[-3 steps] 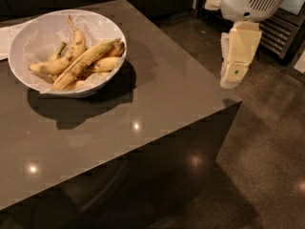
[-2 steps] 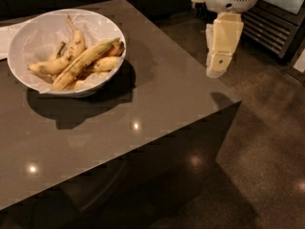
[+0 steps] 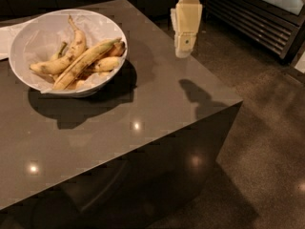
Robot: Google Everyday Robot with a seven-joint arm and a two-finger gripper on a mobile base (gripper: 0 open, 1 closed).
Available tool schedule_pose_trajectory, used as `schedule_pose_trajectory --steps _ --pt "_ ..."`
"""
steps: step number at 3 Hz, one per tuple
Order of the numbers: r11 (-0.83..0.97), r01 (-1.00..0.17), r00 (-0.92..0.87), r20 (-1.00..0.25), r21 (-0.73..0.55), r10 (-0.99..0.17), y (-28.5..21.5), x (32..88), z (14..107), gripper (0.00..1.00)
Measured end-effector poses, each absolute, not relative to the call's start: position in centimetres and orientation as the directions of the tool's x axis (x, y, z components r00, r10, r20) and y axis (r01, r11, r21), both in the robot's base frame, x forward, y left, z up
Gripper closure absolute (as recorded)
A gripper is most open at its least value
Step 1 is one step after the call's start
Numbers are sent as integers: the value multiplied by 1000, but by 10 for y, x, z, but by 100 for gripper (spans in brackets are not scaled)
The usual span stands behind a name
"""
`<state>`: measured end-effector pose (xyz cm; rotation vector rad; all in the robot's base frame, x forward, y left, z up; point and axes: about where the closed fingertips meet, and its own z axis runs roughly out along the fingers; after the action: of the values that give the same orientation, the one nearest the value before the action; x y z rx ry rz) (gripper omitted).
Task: Pick banana from white bowl
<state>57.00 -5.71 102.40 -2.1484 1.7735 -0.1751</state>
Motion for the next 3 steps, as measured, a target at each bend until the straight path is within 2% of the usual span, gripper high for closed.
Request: schedule_pose_trajectory --steps 1,3 --pt "-149 -920 215 -151 -362 -965 -53 574 1025 0" --pt "-242 -892 317 -147 -381 -937 0 599 1038 1"
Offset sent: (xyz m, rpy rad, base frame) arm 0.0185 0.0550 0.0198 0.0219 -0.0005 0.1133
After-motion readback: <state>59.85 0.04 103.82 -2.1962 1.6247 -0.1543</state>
